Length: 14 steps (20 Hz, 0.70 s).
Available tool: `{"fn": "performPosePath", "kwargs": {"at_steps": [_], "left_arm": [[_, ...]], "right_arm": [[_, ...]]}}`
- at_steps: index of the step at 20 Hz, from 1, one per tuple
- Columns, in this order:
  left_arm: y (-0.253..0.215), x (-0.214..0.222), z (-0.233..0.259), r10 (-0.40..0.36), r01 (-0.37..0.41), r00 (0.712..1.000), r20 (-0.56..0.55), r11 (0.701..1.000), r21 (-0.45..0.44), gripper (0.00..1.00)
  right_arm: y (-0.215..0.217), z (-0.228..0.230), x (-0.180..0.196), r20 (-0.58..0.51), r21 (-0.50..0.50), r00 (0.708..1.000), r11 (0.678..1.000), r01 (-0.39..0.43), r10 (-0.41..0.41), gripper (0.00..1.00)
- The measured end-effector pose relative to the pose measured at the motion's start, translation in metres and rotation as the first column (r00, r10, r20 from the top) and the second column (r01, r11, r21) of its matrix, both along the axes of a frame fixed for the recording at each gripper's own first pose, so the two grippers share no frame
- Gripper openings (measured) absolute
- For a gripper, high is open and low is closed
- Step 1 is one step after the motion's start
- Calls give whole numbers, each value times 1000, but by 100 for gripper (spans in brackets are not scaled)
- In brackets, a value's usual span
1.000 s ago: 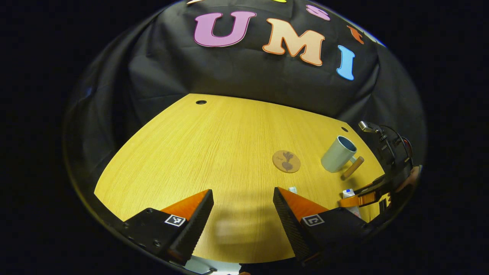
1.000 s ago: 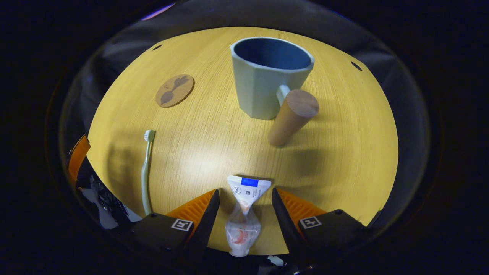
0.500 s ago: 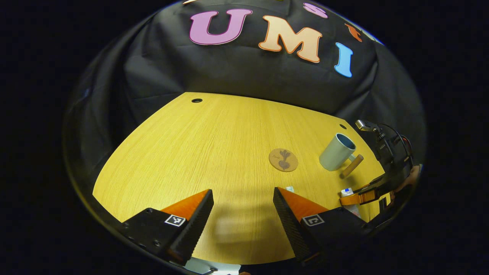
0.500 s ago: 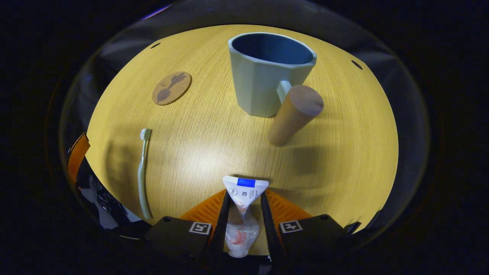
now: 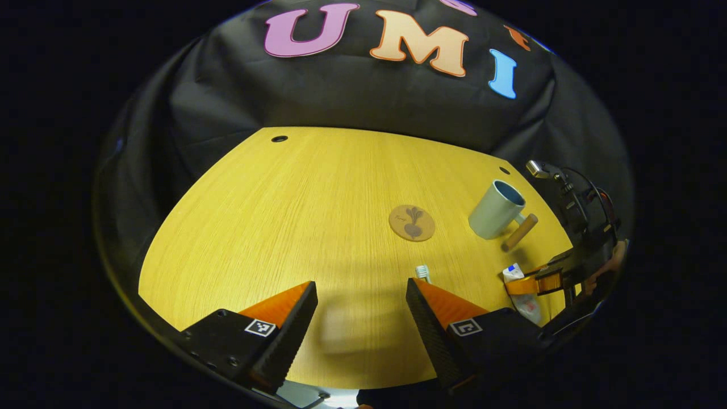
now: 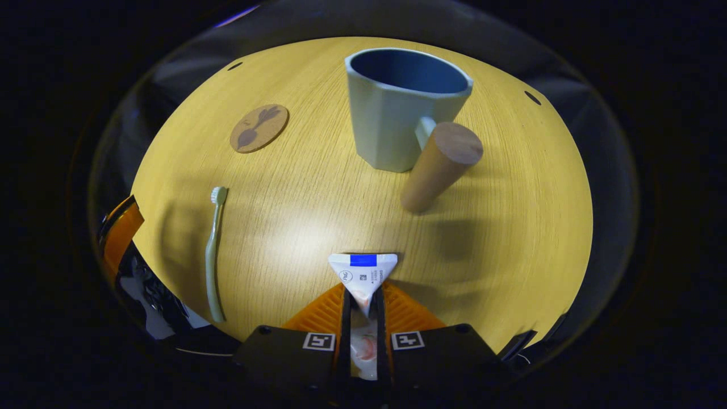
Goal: Put the toothbrush and toothpaste on the desktop into the cup, then pick up the cup and place it on the coaster on the desktop.
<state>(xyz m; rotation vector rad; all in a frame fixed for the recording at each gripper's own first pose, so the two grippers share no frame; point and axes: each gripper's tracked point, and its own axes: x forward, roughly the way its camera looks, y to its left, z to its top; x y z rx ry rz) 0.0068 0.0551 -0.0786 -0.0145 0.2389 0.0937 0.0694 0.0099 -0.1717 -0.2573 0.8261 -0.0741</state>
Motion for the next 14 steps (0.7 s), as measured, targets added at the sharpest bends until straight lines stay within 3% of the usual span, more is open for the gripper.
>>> {"fn": "performPosePath", "kwargs": {"at_steps": [3, 7, 8, 11, 14], "left_arm": [[-12, 0, -6, -24, 25, 999, -47, 1000, 16, 94], [-29, 2, -19, -50, 53, 988, -147, 998, 16, 94], [-33, 3, -22, -60, 64, 984, -170, 998, 17, 95], [-43, 8, -32, -87, 92, 965, -248, 996, 6, 95], [-59, 18, -36, -127, 121, 946, -298, 992, -37, 94]], "right_arm": [[-1, 1, 0, 57, 36, 998, 999, 2, -4, 22], [-2, 3, -3, 110, 52, 993, 997, -58, 52, 22], [-2, 4, -3, 126, 70, 991, 996, -53, 44, 17], [-4, 7, -3, 180, 115, 984, 993, -37, 16, 17], [0, 22, -11, 250, 226, 968, 973, -49, -9, 15]]}}
